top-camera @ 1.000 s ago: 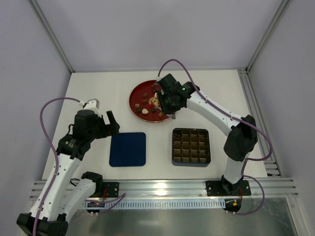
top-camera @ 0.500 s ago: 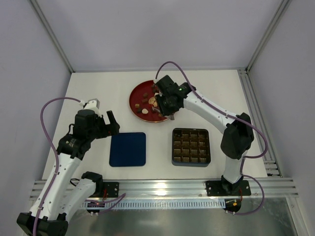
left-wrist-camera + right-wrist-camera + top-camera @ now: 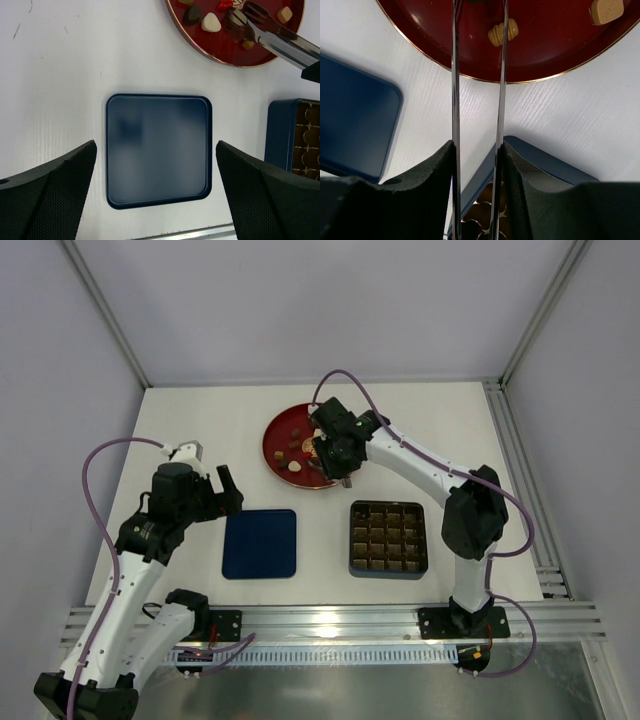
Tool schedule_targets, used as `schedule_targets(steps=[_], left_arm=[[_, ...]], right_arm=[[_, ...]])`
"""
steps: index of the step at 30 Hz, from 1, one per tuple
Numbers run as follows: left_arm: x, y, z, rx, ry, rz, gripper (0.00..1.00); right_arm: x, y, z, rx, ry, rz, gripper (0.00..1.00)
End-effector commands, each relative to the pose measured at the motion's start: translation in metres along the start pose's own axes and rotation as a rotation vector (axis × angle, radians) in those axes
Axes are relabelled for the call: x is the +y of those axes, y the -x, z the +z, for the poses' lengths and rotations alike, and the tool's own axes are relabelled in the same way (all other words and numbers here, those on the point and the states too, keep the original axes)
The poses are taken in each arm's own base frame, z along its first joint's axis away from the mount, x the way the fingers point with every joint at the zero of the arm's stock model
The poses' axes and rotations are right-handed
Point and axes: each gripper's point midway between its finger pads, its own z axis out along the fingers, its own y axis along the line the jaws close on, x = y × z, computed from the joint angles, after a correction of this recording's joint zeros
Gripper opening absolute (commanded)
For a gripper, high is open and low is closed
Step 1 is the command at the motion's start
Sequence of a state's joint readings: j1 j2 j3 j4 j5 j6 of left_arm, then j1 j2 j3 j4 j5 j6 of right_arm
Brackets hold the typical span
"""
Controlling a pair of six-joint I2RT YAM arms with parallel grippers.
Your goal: Pack the chocolate
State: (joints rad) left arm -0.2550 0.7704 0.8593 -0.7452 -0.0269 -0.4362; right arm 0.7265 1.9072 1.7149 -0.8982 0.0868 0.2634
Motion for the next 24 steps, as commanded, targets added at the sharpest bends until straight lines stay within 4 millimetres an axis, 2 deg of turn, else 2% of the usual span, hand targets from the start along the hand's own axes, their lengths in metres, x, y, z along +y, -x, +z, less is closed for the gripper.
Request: schedule_targets(steps=[1, 11, 18, 24], left_arm=[[-0.001, 0.006, 0.000, -0.029, -0.001, 0.016, 1.00], [-0.001, 0.006, 0.000, -0.029, -0.005, 0.017, 1.00], [-0.001, 0.006, 0.000, -0.028, -0.003, 0.016, 1.00], [-0.001, 0.006, 0.000, -0.030, -0.002, 0.014, 1.00]], right_arm=[[0.006, 0.019, -0.010, -0.060, 0.009, -0.018, 0.43], [0.004, 0.018, -0.014, -0.057, -0.008, -0.019, 0.36], [0.003, 0.028, -0.025, -0.088, -0.015, -0.019, 0.29], [0.002, 0.035, -0.033, -0.106, -0.024, -0.016, 0.29]])
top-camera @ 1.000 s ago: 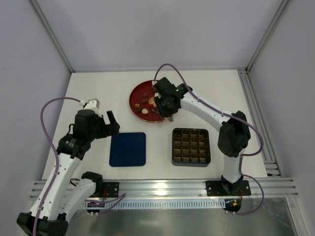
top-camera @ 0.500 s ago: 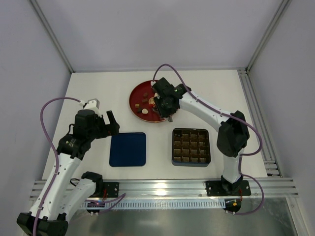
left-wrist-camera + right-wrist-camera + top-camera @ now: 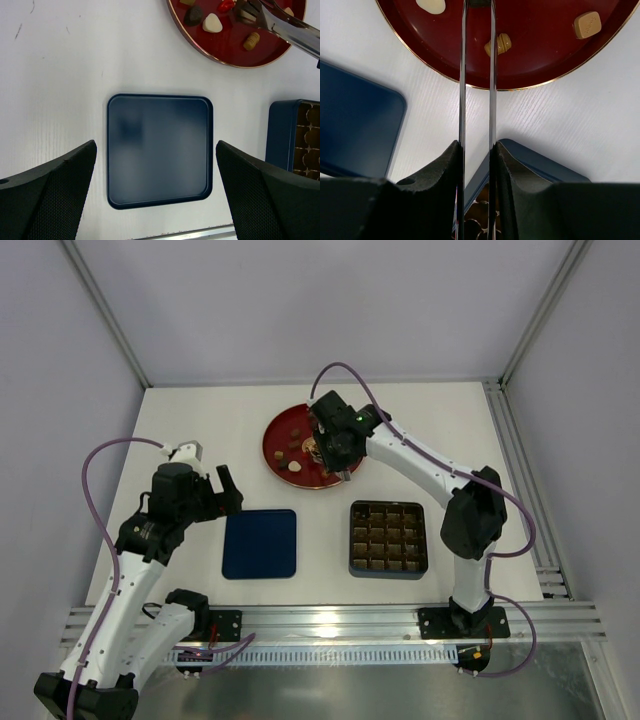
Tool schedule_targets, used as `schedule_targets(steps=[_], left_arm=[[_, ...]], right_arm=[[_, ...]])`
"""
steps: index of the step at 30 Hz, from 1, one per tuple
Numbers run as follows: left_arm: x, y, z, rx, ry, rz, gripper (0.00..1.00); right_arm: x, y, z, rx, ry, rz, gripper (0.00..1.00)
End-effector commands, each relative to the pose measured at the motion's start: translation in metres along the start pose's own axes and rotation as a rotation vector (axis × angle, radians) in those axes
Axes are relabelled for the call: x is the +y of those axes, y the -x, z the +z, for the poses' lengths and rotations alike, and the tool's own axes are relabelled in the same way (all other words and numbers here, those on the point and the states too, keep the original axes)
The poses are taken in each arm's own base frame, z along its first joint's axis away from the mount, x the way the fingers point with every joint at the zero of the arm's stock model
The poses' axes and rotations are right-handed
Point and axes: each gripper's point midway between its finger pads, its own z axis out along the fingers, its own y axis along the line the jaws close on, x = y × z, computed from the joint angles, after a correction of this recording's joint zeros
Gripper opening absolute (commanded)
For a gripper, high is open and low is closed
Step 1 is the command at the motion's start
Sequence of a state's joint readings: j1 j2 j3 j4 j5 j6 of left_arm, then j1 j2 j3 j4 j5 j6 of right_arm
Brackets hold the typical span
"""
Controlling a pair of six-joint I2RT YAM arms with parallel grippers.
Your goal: Pack the chocolate
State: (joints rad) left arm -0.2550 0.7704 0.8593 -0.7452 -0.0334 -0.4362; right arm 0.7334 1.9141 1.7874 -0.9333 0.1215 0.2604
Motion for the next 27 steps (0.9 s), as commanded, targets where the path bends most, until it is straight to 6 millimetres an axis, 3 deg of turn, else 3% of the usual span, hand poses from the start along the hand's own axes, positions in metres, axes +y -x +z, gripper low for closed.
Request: schedule_targets(steps=[1, 12, 17, 27], left_arm=[[-0.002, 0.006, -0.001, -0.029, -0.010, 0.014, 1.00], [-0.002, 0.006, 0.000, -0.026, -0.009, 0.014, 1.00], [-0.002, 0.006, 0.000, -0.027, -0.011, 0.014, 1.00], [-0.003, 0.005, 0.000, -0.022, -0.012, 0.017, 1.00]], right_arm=[[0.000, 0.019, -0.021, -0.064, -0.005, -0.012, 0.29], [-0.005, 0.018, -0.037, -0.089, -0.016, -0.004, 0.29], [-0.009, 0.018, -0.061, -0.131, -0.012, 0.013, 0.29], [-0.028, -0.019, -0.106, -0.161, -0.020, 0.054, 0.29]])
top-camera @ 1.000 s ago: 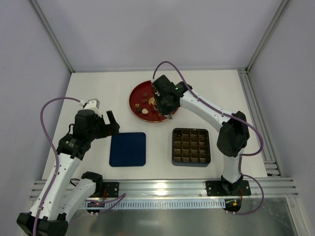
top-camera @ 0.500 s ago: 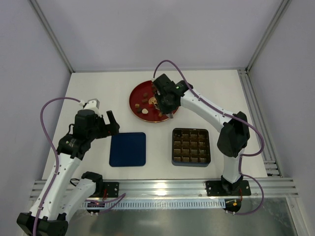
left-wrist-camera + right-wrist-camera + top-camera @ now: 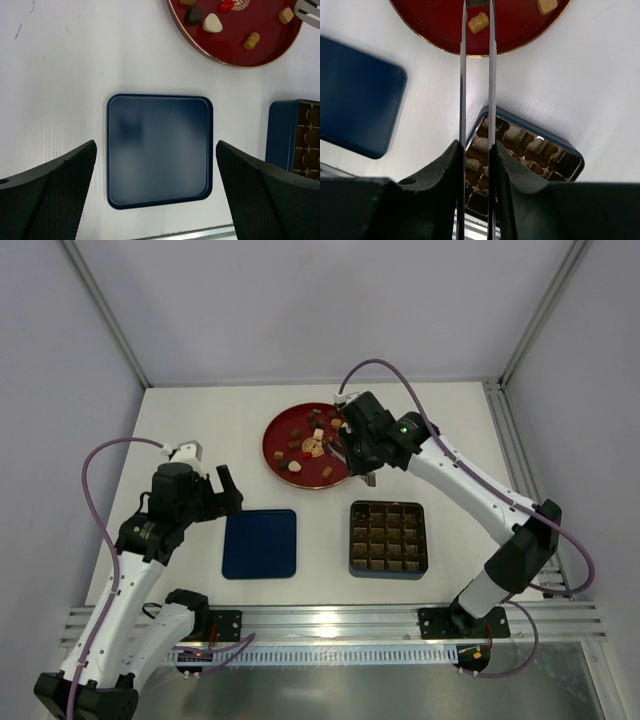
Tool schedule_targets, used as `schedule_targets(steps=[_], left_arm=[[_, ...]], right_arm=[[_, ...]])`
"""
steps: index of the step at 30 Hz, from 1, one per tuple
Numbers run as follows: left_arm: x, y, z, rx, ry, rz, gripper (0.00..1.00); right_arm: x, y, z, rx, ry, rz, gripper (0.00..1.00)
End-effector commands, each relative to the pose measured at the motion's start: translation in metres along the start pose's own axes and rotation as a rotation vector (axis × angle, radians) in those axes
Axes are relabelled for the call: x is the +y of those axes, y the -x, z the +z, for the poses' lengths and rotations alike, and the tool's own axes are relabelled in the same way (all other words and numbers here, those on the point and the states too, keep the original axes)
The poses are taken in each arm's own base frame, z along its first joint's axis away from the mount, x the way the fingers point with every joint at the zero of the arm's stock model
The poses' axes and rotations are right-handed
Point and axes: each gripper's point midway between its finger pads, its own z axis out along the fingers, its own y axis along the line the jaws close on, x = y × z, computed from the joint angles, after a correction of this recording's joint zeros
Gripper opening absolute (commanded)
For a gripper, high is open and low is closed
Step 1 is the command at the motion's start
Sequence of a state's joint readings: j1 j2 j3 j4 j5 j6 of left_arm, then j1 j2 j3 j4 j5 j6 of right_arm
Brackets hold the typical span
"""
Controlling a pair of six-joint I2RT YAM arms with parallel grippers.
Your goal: Pack the chocolate
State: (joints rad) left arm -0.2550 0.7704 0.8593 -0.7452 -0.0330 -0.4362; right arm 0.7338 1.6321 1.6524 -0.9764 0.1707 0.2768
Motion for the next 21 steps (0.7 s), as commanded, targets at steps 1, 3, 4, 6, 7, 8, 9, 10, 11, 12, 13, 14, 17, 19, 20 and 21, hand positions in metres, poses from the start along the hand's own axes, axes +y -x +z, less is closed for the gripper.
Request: schedule_targets(steps=[1, 3, 4, 6, 7, 8, 9, 10, 11, 12, 13, 14, 17, 19, 20, 21], left_arm=[[-0.003, 0.005, 0.000, -0.023, -0.013, 0.015, 1.00], [-0.003, 0.005, 0.000, -0.021, -0.014, 0.016, 1.00], [-0.003, 0.005, 0.000, -0.023, -0.012, 0.017, 1.00], [-0.003, 0.005, 0.001, -0.019, -0.013, 0.018, 1.00], [-0.003, 0.004, 0.001, -0.018, -0.012, 0.016, 1.00], [-0.003, 0.004, 0.001, -0.017, -0.014, 0.017, 1.00], [-0.003, 0.004, 0.001, -0.018, -0.013, 0.017, 1.00], [-0.003, 0.004, 0.002, -0.013, -0.014, 0.017, 1.00], [-0.003, 0.004, 0.002, -0.013, -0.012, 0.017, 1.00], [-0.003, 0.003, 0.002, -0.010, -0.011, 0.018, 1.00], [-0.003, 0.003, 0.002, -0.010, -0.011, 0.017, 1.00], [-0.003, 0.004, 0.002, -0.014, -0.011, 0.017, 1.00], [-0.003, 0.004, 0.002, -0.014, -0.011, 0.018, 1.00], [-0.003, 0.004, 0.002, -0.013, -0.012, 0.018, 1.00], [-0.004, 0.003, 0.002, -0.011, -0.013, 0.019, 1.00], [-0.004, 0.003, 0.002, -0.012, -0.015, 0.019, 1.00]], right_arm=[[-0.009, -0.007, -0.031, -0.051, -0.005, 0.031, 0.29], [-0.012, -0.020, -0.042, -0.051, 0.006, 0.047, 0.29], [-0.014, -0.025, -0.045, -0.049, 0.005, 0.051, 0.29], [-0.018, -0.040, -0.048, -0.030, -0.001, 0.061, 0.29], [-0.022, -0.044, -0.058, -0.042, -0.004, 0.068, 0.29], [-0.025, -0.053, -0.060, -0.033, -0.012, 0.078, 0.29], [-0.028, -0.060, -0.063, -0.025, -0.018, 0.084, 0.29], [-0.031, -0.064, -0.073, -0.044, -0.012, 0.092, 0.29], [-0.033, -0.073, -0.073, -0.027, -0.015, 0.100, 0.29], [-0.036, -0.082, -0.076, -0.011, -0.025, 0.103, 0.29], [-0.040, -0.086, -0.084, -0.028, -0.024, 0.112, 0.29], [-0.042, -0.097, -0.081, -0.005, -0.032, 0.114, 0.29], [-0.050, -0.117, -0.089, 0.010, -0.044, 0.142, 0.29], [-0.052, -0.127, -0.090, 0.023, -0.046, 0.150, 0.29], [-0.054, -0.134, -0.093, 0.022, -0.043, 0.154, 0.29], [-0.054, -0.138, -0.092, 0.025, -0.036, 0.160, 0.29]])
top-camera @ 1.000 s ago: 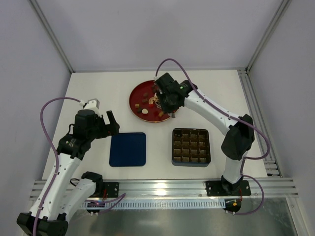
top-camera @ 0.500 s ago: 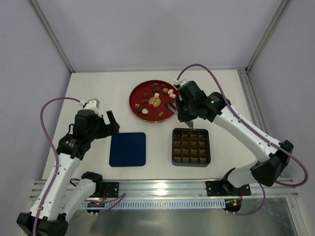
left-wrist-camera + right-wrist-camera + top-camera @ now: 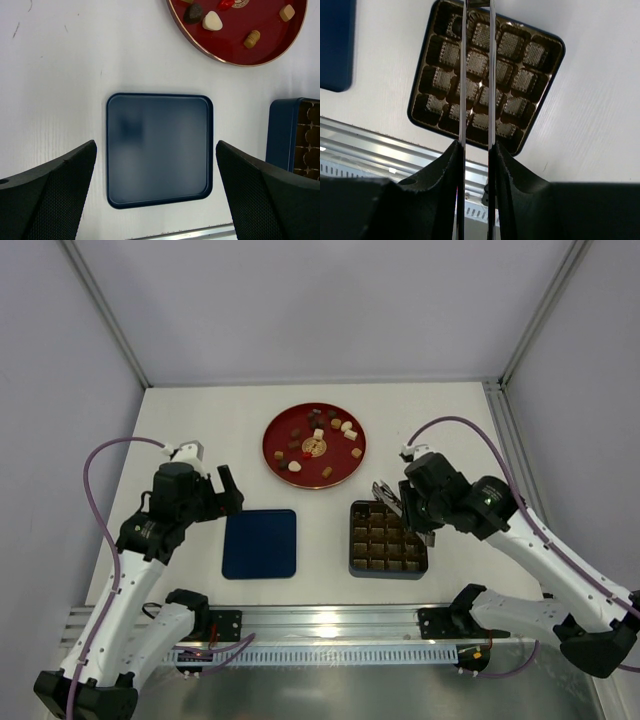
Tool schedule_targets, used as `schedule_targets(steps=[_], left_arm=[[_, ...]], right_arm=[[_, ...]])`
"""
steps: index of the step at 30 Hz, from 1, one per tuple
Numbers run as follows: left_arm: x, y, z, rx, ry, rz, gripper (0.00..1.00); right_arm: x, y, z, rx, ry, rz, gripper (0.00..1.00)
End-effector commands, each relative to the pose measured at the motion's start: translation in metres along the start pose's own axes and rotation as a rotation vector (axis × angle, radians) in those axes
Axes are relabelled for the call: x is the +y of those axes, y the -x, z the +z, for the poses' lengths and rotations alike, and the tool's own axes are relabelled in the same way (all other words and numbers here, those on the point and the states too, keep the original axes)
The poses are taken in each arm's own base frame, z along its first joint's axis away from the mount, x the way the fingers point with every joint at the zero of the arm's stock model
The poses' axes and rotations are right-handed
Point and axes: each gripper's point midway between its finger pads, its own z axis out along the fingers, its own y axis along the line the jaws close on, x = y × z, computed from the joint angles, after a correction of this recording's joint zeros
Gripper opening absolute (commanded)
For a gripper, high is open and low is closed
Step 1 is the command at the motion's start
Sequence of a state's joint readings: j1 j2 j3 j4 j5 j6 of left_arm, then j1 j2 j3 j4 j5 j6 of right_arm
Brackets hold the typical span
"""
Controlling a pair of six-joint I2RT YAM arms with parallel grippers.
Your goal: Pack the chocolate
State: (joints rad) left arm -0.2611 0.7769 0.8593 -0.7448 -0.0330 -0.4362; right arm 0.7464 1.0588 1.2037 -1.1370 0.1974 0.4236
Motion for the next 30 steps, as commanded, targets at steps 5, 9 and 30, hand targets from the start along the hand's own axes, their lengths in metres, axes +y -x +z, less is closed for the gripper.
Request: schedule_targets(steps=[5, 9, 30], left_arm=[[-0.003, 0.005, 0.001, -0.020, -0.012, 0.015, 1.00], [-0.002, 0.004, 0.001, -0.019, -0.010, 0.015, 1.00], [-0.003, 0.003, 0.001, -0.013, -0.012, 0.020, 1.00]], right_arm=[[-0.005, -0.031, -0.002, 0.036, 0.008, 0.046, 0.29], [-0.003, -0.038, 0.001, 0.044, 0.018, 0.046, 0.29], [0.003, -0.038, 0.012, 0.037, 0.011, 0.045, 0.29]])
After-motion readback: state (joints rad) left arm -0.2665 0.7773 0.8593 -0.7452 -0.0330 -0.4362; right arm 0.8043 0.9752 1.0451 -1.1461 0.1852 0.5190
